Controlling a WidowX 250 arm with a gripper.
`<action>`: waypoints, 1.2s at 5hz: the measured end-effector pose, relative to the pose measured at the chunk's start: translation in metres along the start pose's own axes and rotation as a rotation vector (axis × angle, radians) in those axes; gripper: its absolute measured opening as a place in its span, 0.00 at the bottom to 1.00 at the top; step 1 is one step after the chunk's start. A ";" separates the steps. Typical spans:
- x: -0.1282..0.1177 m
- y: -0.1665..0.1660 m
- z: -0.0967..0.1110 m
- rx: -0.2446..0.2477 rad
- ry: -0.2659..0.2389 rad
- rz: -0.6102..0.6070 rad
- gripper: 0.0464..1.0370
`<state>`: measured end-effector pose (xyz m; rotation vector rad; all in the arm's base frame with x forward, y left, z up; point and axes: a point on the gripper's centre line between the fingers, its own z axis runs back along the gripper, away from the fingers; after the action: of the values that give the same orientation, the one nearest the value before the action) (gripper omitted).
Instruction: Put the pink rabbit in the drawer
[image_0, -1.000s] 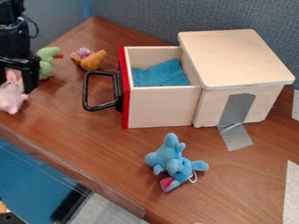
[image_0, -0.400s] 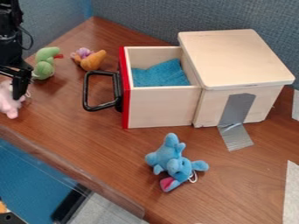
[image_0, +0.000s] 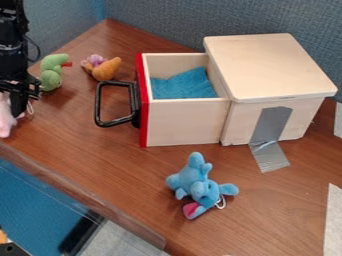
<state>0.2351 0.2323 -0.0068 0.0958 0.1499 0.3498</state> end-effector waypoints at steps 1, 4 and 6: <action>-0.003 -0.009 0.011 -0.062 0.000 -0.003 0.36; -0.014 -0.101 0.134 -0.212 -0.244 -0.240 0.36; -0.007 -0.160 0.160 -0.232 -0.319 -0.319 0.36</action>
<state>0.3082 0.0692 0.1321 -0.1023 -0.1906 0.0289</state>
